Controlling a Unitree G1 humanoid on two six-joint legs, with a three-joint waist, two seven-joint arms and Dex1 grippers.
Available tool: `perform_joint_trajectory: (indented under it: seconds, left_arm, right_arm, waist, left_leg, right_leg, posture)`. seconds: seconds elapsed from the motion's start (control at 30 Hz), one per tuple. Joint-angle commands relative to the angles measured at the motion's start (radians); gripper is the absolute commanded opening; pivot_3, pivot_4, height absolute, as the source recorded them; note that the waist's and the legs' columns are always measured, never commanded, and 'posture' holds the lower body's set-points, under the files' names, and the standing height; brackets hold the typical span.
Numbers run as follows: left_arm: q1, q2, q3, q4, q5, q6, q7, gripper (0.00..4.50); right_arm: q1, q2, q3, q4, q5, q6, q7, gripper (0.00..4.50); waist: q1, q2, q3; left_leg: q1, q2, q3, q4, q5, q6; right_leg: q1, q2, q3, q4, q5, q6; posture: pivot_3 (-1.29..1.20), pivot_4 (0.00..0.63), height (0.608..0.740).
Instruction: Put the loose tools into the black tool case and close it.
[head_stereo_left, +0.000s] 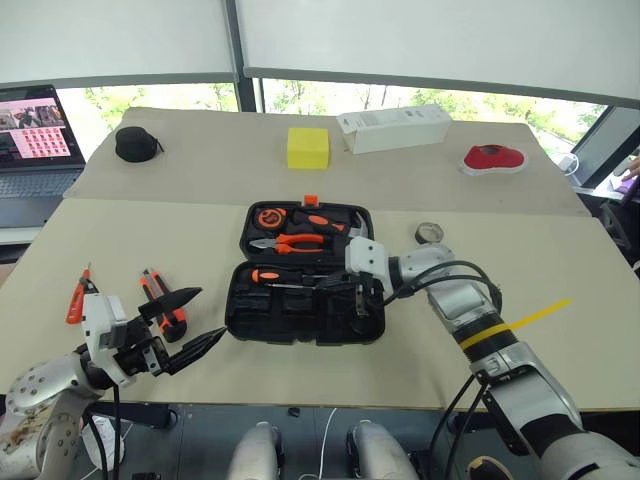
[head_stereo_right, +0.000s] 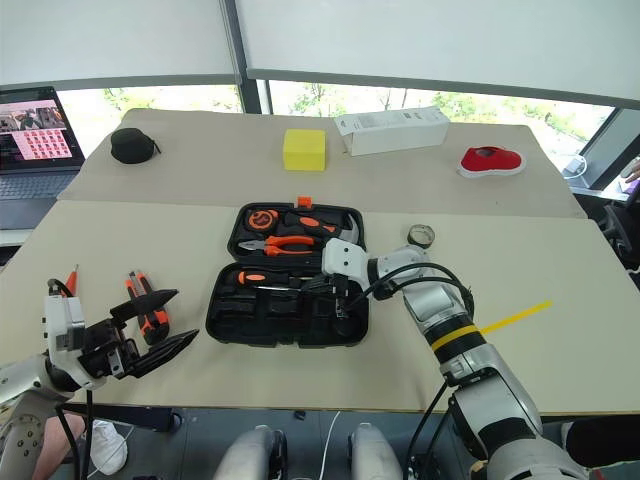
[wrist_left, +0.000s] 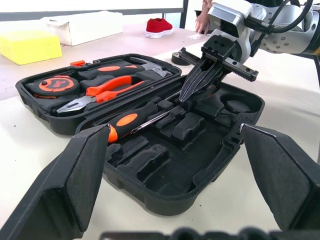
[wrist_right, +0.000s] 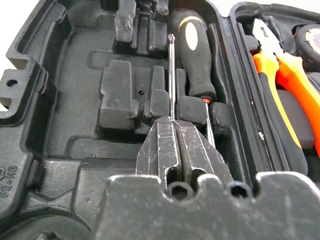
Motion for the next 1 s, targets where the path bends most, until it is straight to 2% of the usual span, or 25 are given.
perform_joint_trajectory:
  seconds: [0.03,0.13,0.17,0.27,0.37,0.43,0.53,0.63,0.73,0.8,1.0]
  left_arm:
    - [0.013,-0.008,0.032,-0.009,0.003,-0.036,0.016,4.5]
    - [0.037,-0.006,0.061,-0.007,0.0,-0.046,0.02,4.5]
    - [0.05,-0.003,0.077,-0.007,-0.004,-0.05,0.021,4.5]
    - [0.115,-0.004,0.166,-0.002,-0.026,-0.053,0.03,4.5]
    - [0.19,-0.026,0.267,-0.004,-0.066,-0.023,0.073,4.5]
    - [0.239,-0.049,0.318,-0.005,-0.075,-0.022,0.102,4.5]
    - [0.344,-0.106,0.398,0.027,-0.046,-0.049,0.135,4.5]
    - [0.4,-0.144,0.443,0.067,-0.037,-0.047,0.175,4.5]
    - [0.465,-0.172,0.472,0.092,-0.062,-0.033,0.169,4.5]
    - [0.473,-0.177,0.482,0.099,-0.055,-0.033,0.197,4.5]
    - [0.415,-0.106,0.503,0.085,-0.091,0.151,0.401,4.5]
  right_arm:
    - [-0.006,-0.013,-0.165,-0.08,0.165,-0.052,0.019,0.12]
    - [0.037,-0.06,-0.232,-0.161,0.254,0.01,0.057,0.12]
    - [0.06,-0.083,-0.254,-0.194,0.284,0.053,0.061,0.34]
    - [0.179,-0.17,-0.347,-0.305,0.354,0.131,0.046,1.21]
    - [0.316,-0.235,-0.425,-0.368,0.371,0.111,0.033,2.2]
    - [0.401,-0.252,-0.461,-0.387,0.388,0.047,0.064,3.02]
    - [0.557,-0.22,-0.552,-0.38,0.454,-0.087,0.13,3.9]
    - [0.641,-0.218,-0.57,-0.378,0.445,-0.124,0.122,3.9]
    - [0.695,-0.216,-0.579,-0.414,0.499,-0.09,0.128,4.48]
    - [0.706,-0.212,-0.573,-0.426,0.503,-0.095,0.123,4.48]
    - [0.668,-0.182,-0.548,-0.484,0.508,-0.108,0.095,4.48]
  waist:
    - [0.001,0.0,0.0]
    - [0.006,0.0,0.0]
    - [0.007,0.0,0.0]
    - [0.01,0.0,0.0]
    - [0.01,0.0,0.0]
    - [0.007,0.0,0.0]
    - [-0.001,-0.001,0.0]
    - [-0.004,-0.001,0.0]
    - [-0.004,-0.003,0.001]
    - [-0.004,-0.003,0.001]
    - [0.009,-0.004,0.001]
  left_leg:
    - [0.0,0.0,0.0,0.0,0.0,0.0]
    - [0.0,0.0,0.0,0.0,0.0,0.0]
    - [0.0,0.0,0.0,0.0,0.0,0.0]
    - [0.0,0.0,0.0,0.0,0.0,0.0]
    - [-0.001,0.0,0.0,0.0,0.0,0.0]
    - [-0.001,0.0,0.001,0.0,0.0,0.0]
    - [0.0,0.001,0.002,0.0,0.0,0.0]
    - [0.003,0.0,0.002,-0.001,0.0,0.0]
    - [0.004,0.0,0.002,0.0,0.0,0.0]
    - [0.009,0.001,0.002,-0.001,-0.001,0.0]
    - [0.012,0.002,0.001,-0.001,-0.001,-0.001]
  right_leg:
    - [0.0,0.0,0.0,0.0,0.0,0.0]
    - [0.0,0.0,0.0,0.0,0.0,0.0]
    - [0.0,0.0,0.0,0.0,0.0,0.0]
    - [0.0,-0.001,0.0,-0.001,0.0,0.0]
    - [0.0,-0.001,0.0,-0.002,0.0,0.0]
    - [0.0,-0.002,0.001,-0.003,0.0,0.0]
    - [0.001,0.0,0.001,-0.003,-0.001,0.0]
    - [0.005,0.0,0.001,-0.003,-0.002,0.0]
    - [0.006,-0.001,0.001,-0.004,-0.002,0.0]
    - [0.011,-0.001,0.001,-0.006,-0.004,-0.003]
    - [0.012,-0.002,0.0,-0.009,-0.009,-0.005]
  posture:
    - [0.0,0.15,0.74]
    - [0.0,0.15,0.74]
    - [0.0,0.15,0.74]
    - [0.0,0.15,0.74]
    - [0.0,0.15,0.74]
    - [0.0,0.15,0.74]
    - [0.0,0.15,0.74]
    - [0.0,0.15,0.74]
    - [0.0,0.15,0.74]
    - [0.0,0.15,0.74]
    - [0.0,0.15,0.74]
